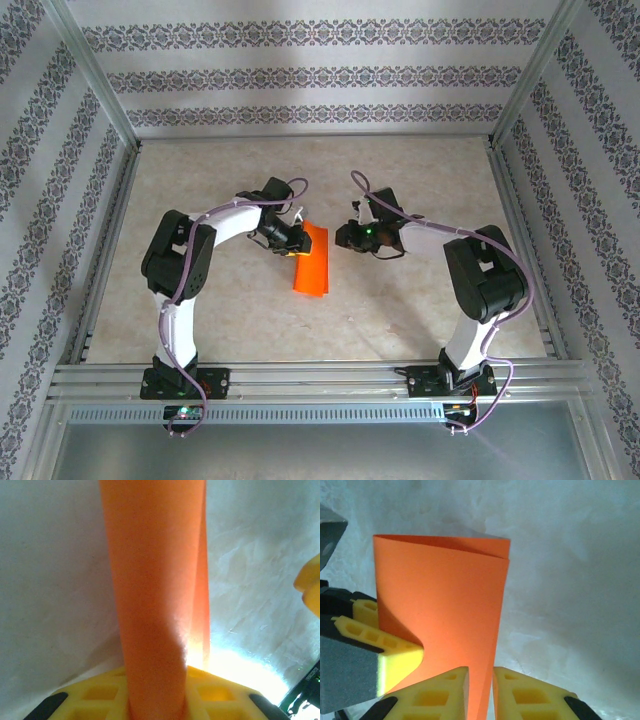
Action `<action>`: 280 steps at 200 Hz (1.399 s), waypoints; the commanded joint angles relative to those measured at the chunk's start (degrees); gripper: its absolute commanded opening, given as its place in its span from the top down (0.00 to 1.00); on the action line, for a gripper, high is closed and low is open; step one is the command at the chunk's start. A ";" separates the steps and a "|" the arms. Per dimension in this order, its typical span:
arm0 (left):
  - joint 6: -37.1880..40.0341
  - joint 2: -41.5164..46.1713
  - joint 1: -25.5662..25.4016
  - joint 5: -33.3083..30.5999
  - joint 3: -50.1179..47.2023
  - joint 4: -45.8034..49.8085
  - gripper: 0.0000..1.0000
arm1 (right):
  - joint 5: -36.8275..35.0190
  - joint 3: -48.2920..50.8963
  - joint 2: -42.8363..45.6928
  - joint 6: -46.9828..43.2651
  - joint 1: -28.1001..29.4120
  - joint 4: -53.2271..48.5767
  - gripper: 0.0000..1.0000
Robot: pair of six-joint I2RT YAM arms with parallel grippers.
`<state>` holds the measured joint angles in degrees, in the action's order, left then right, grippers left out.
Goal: Fold a paper plane with a square sheet of paper (pick it up from the middle)
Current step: Hold the square sheet of paper at the center of the table.
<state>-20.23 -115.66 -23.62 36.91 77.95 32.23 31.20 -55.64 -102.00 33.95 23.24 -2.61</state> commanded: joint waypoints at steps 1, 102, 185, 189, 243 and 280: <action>1.74 -1.93 -0.54 -0.22 1.59 3.20 0.75 | 1.41 -0.52 -0.96 -1.73 2.44 -1.35 0.80; -0.95 -2.14 -0.62 -2.80 1.50 3.03 0.74 | -3.47 -5.48 -8.06 -0.80 6.26 -6.44 0.88; -15.70 10.97 -0.65 -10.25 -10.12 -4.77 0.44 | -10.83 -9.64 -12.18 0.00 7.70 -15.77 0.88; -17.35 11.78 -0.65 -10.06 -11.67 -6.77 0.42 | -10.81 -9.79 -12.32 -0.09 7.78 -15.88 0.88; -24.85 14.61 -1.51 -6.25 -21.13 -22.95 0.34 | -10.07 -11.25 -12.92 -0.56 7.87 -16.79 0.87; -22.11 12.05 -1.52 -6.96 -19.80 -21.62 0.41 | -9.34 -11.37 -13.06 -0.24 7.87 -16.72 0.86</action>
<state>-42.54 -101.95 -24.43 29.93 56.73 13.17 24.32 -67.02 -112.46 34.09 30.55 -16.14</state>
